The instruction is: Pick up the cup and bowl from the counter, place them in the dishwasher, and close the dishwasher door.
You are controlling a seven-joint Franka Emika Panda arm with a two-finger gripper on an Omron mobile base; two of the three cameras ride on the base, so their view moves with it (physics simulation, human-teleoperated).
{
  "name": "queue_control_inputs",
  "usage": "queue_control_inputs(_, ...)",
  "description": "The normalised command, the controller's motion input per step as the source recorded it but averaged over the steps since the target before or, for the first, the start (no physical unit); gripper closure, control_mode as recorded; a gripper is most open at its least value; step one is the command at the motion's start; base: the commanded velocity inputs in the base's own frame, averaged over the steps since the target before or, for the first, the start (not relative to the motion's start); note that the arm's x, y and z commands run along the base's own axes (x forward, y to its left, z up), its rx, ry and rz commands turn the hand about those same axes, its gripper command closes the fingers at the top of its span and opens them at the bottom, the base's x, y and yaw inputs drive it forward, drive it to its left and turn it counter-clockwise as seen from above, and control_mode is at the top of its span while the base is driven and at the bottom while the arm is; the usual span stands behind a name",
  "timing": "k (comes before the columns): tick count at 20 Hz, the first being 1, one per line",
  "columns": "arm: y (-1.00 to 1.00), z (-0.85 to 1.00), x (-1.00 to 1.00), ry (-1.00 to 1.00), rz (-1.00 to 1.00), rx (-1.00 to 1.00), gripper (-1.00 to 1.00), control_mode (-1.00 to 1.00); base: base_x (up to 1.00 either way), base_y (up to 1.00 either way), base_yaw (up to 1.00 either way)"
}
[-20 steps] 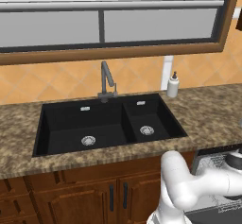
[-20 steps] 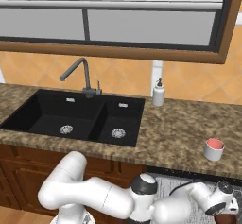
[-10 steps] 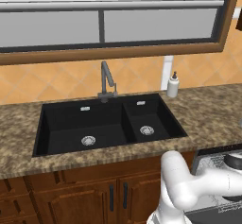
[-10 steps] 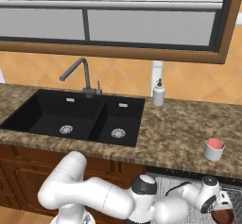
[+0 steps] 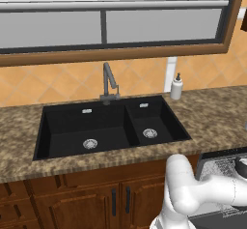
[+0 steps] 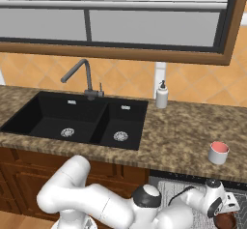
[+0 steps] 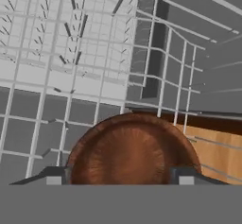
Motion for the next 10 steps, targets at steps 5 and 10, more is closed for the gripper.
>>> queue_control_inputs(5, -0.15, 0.31, -0.36, -0.02, 0.0, 0.25, -1.0, -1.0, 0.0, 0.0, 0.0)
queue_control_inputs(10, -0.03, 0.97, -0.67, -0.01, -0.03, 0.39, -1.0, -1.0, 0.0, 0.0, 0.0)
